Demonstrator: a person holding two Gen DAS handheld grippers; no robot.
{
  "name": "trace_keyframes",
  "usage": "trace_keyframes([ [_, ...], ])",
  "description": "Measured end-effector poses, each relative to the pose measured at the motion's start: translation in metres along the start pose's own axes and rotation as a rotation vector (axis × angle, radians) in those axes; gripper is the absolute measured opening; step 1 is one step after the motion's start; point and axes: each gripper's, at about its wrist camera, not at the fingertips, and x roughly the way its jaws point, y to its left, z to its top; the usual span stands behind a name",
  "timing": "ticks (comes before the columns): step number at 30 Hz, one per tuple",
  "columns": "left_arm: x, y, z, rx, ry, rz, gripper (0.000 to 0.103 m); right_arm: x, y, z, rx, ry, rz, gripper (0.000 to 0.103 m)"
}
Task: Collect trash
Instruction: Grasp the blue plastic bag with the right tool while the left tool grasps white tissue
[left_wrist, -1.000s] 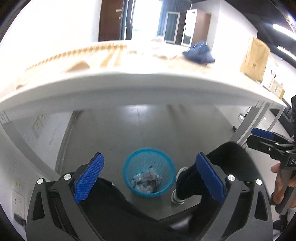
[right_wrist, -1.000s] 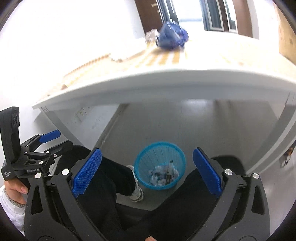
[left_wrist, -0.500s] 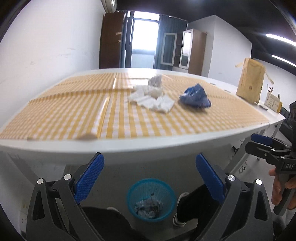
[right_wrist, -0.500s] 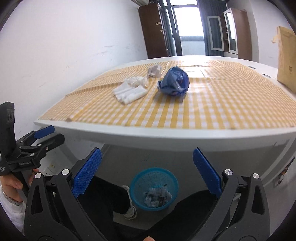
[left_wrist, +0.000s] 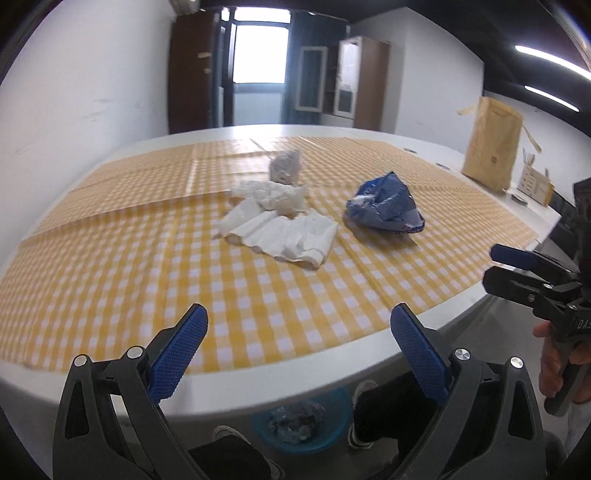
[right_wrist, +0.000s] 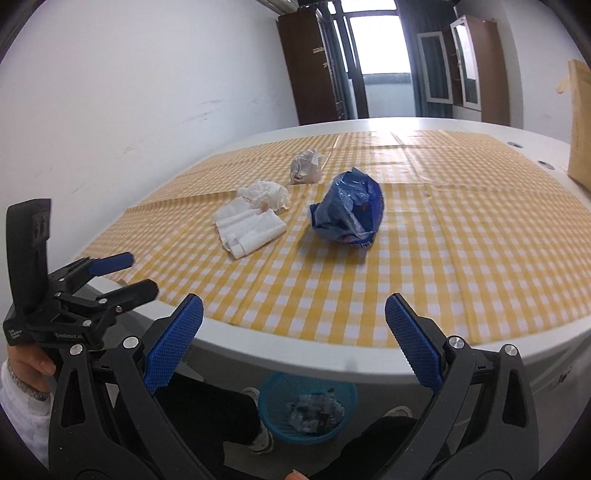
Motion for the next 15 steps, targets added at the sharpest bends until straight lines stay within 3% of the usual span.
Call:
trace_keyframes([
  [15,0.086,0.007,0.065,0.148,0.157,-0.041,0.097,0.067,-0.031,0.063,-0.006,0.056,-0.048,0.094],
])
